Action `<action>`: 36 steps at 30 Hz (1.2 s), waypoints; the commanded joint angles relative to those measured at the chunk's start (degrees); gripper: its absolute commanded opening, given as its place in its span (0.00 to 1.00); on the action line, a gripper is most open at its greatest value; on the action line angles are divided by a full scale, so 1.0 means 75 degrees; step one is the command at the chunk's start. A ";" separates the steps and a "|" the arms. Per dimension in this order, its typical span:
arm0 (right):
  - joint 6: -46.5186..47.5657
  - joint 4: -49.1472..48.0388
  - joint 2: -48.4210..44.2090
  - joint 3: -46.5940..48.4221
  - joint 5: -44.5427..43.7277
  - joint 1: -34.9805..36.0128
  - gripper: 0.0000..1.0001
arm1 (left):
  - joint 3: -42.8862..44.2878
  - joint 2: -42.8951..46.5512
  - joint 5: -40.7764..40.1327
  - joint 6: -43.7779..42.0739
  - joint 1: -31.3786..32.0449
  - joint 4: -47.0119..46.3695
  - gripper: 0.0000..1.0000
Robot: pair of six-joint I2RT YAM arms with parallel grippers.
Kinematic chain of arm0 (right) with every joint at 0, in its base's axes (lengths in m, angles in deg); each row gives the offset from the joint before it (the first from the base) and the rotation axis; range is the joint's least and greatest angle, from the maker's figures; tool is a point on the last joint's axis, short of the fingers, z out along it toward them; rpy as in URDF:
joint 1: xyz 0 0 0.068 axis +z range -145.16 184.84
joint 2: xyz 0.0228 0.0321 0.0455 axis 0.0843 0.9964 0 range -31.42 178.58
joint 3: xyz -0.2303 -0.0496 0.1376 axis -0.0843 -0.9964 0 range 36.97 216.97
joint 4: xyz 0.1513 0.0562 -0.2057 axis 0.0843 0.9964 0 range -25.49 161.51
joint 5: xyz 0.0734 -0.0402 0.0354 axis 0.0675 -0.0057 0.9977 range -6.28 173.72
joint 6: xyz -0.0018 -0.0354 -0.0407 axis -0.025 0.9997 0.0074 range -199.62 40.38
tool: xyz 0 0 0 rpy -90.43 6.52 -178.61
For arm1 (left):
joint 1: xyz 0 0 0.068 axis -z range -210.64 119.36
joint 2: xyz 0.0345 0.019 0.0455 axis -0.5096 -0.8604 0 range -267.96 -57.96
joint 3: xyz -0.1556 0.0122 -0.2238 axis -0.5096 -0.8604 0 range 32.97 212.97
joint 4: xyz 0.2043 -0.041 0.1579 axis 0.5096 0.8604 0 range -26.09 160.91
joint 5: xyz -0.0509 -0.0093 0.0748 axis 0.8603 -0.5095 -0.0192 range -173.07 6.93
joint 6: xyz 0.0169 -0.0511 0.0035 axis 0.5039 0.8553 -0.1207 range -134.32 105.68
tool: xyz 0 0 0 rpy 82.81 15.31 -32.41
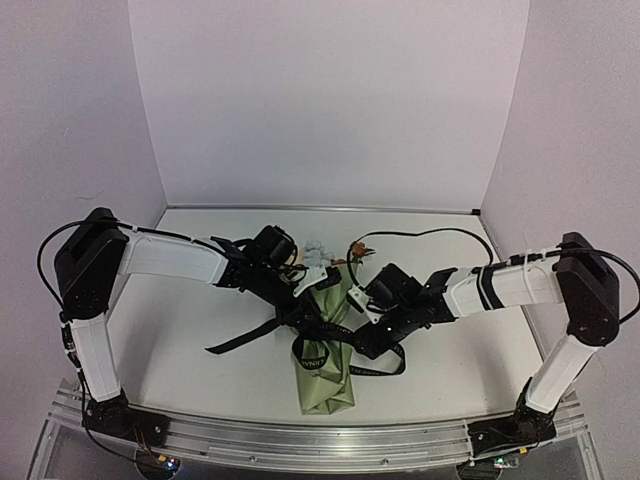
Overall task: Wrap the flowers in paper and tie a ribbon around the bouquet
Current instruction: Cross the half-tied ribbon over the folded bouquet.
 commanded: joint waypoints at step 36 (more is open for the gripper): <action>0.0220 -0.1165 -0.0569 -0.0797 -0.0727 0.0139 0.38 | 0.0045 0.0408 0.0232 0.0353 -0.0038 -0.0485 0.29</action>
